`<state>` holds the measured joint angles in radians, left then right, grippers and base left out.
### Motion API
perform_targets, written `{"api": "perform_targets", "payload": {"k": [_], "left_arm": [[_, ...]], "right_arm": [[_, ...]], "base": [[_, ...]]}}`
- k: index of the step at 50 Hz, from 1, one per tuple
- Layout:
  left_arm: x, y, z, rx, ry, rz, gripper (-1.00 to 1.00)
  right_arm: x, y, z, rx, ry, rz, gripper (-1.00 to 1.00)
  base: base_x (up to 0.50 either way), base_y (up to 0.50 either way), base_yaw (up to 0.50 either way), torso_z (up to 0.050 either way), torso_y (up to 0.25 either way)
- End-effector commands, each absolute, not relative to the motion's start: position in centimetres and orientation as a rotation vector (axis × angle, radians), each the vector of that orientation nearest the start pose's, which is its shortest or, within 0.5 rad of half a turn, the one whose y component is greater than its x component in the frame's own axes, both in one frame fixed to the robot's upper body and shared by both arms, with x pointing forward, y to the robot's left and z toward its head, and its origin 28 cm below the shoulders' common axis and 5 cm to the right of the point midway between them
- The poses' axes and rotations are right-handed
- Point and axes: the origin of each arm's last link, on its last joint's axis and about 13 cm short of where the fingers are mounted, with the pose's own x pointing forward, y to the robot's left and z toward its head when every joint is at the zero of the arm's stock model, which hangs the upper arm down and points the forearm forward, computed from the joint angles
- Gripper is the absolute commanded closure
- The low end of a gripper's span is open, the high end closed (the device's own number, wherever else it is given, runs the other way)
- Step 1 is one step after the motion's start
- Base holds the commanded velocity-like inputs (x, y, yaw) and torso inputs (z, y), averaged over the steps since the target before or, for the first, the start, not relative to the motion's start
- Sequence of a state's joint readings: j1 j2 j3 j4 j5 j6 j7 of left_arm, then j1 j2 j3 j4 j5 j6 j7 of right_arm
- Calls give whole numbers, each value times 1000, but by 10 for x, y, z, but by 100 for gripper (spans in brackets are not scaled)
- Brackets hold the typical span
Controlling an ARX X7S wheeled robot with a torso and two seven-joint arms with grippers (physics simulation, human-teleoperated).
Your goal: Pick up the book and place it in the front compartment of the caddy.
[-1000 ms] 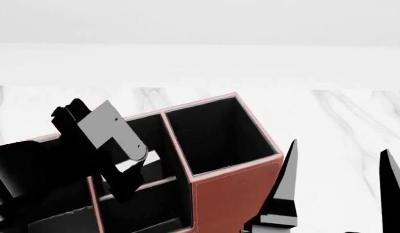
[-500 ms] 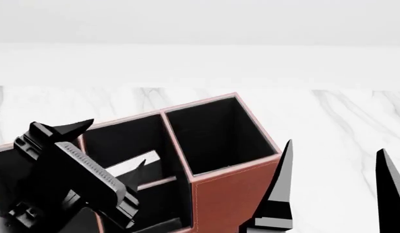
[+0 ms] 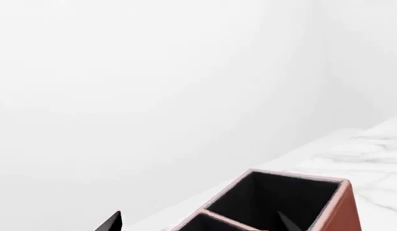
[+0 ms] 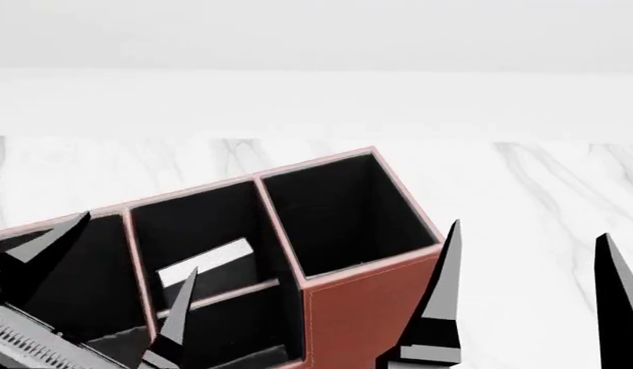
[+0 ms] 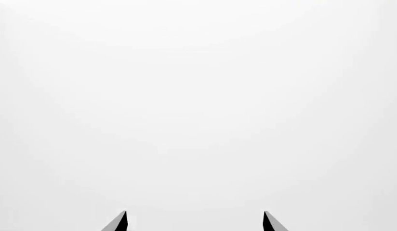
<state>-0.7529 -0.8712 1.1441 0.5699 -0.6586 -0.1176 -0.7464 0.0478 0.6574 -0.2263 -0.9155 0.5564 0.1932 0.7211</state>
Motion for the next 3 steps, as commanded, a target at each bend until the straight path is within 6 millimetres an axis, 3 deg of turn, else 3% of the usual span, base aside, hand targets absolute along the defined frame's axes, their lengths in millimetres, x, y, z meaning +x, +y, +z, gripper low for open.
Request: {"api": "perform_targets", "payload": {"k": [1,3], "left_arm": [[193,197,152,187,-339,-347,-100],[191,196,154,194,-344,-364,-100]], "right_arm": [[157,-111,180,97,-471,-22,-100],[156,-111,179,96,-471,-24,-100]], "base": [[0,0,0,0,0],[0,0,0,0,0]]}}
